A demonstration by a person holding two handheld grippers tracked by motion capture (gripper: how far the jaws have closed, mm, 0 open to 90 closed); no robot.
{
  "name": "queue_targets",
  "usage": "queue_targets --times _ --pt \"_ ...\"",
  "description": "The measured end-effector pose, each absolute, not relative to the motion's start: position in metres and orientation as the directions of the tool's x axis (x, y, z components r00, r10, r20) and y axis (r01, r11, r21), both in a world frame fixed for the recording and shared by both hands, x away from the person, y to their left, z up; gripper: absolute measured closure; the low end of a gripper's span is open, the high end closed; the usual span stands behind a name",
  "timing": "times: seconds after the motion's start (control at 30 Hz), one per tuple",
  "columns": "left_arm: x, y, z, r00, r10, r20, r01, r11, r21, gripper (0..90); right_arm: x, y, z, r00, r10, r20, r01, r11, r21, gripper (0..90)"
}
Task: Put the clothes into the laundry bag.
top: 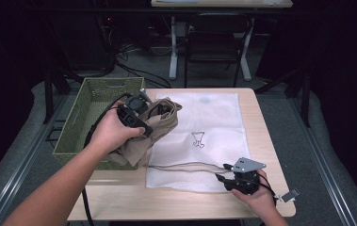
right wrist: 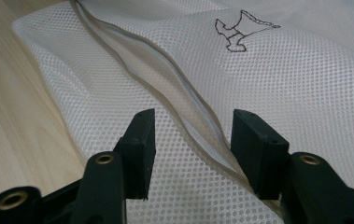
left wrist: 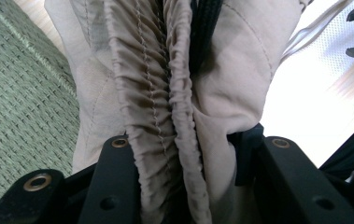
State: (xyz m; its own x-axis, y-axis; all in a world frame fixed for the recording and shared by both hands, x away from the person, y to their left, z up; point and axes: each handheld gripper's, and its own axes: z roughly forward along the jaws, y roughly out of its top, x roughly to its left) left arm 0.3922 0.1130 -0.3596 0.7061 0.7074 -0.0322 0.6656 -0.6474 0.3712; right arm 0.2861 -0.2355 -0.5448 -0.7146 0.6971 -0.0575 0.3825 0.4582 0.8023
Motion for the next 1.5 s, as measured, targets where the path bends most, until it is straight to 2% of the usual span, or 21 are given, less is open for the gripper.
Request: queue_targets --times 0.3,0.77,1.5 --pt "0.387 0.116 -0.361 0.706 0.707 -0.043 0.665 -0.641 0.384 63.0 0.291 -0.233 -0.532 -0.724 0.689 -0.045 0.392 0.464 0.795 63.0" --pt "0.38 0.118 -0.363 0.711 0.702 -0.042 0.662 -0.648 0.377 63.0 0.313 -0.219 -0.521 -0.742 0.669 -0.026 0.405 0.48 0.778 69.2" --pt "0.379 0.119 -0.365 0.712 0.7 -0.043 0.66 -0.648 0.38 63.0 0.342 -0.178 -0.519 -0.769 0.639 0.029 0.407 0.454 0.793 71.1"
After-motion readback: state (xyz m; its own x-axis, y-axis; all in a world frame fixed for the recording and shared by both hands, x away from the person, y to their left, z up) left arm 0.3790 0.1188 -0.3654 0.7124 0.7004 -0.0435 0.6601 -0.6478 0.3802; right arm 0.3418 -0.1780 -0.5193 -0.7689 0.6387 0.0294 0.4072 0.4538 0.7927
